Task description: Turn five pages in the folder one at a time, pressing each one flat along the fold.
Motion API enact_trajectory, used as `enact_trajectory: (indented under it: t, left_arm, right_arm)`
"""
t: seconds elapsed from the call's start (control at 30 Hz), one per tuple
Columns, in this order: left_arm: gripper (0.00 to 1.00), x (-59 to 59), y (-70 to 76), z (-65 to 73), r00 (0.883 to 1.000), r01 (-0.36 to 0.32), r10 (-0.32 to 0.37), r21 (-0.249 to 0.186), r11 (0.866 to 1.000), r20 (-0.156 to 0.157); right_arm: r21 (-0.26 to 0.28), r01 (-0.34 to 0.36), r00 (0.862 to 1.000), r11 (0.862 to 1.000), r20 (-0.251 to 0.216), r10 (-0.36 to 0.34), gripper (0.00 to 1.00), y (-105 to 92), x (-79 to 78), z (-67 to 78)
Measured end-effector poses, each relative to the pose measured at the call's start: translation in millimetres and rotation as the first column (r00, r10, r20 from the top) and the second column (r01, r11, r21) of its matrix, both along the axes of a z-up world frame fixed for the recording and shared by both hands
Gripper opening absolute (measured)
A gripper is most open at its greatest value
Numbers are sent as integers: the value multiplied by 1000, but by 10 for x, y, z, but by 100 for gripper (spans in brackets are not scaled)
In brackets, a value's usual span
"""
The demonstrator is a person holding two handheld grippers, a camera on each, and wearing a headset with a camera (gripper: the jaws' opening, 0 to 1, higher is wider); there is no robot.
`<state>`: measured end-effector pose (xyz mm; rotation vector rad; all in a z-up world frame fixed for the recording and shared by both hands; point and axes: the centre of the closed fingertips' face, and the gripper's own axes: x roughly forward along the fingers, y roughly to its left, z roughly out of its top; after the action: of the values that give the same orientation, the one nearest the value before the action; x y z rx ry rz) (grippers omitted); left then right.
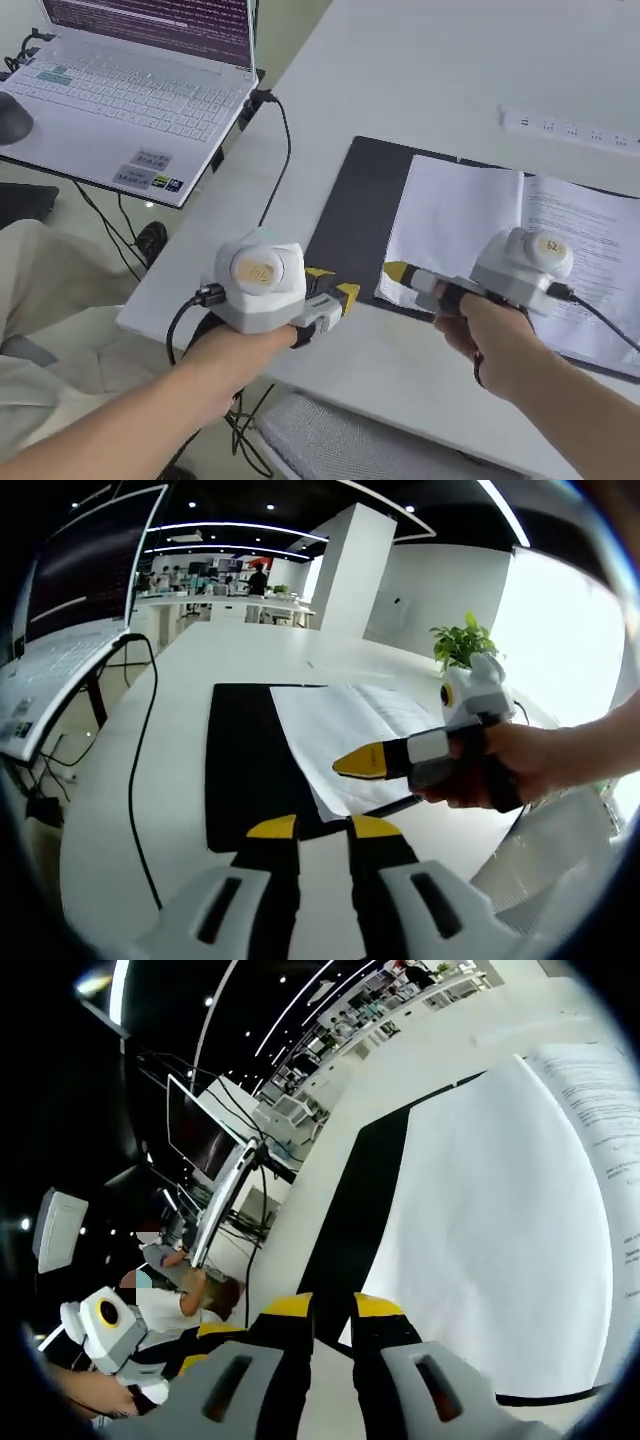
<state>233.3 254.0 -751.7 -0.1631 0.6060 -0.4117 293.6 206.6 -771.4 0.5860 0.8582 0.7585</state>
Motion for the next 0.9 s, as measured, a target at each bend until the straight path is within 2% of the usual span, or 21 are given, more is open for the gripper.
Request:
enact_trajectory:
  t: [0.17, 0.27, 0.43, 0.53, 0.67, 0.9]
  left_arm:
    - [15, 115, -200, -97, 999, 43, -43, 10, 999, -8]
    - [15, 218, -327, -188, 998, 64, -64, 17, 998, -5]
    - [15, 356, -466, -285, 998, 70, -70, 19, 997, -1]
    - [15, 415, -513, -364, 998, 68, -68, 22, 997, -8]
    - [14, 474, -575, -447, 997, 71, -71, 42, 997, -1]
    - [13, 499, -525, -650, 999, 50, -49, 97, 994, -14]
  right_arm:
    - [18, 24, 1000, 1000, 19, -24, 9, -184, 265, 113]
    - [17, 47, 999, 999, 20, -47, 9, -351, 447, 126]
    - [13, 85, 996, 996, 10, -85, 10, -606, 645, 92]
    - [6, 96, 995, 995, 3, -96, 10, -716, 702, 60]
    - [4, 100, 995, 995, -10, -100, 10, -833, 804, 10]
    - [34, 130, 990, 991, -51, -128, 9, -1009, 1035, -94]
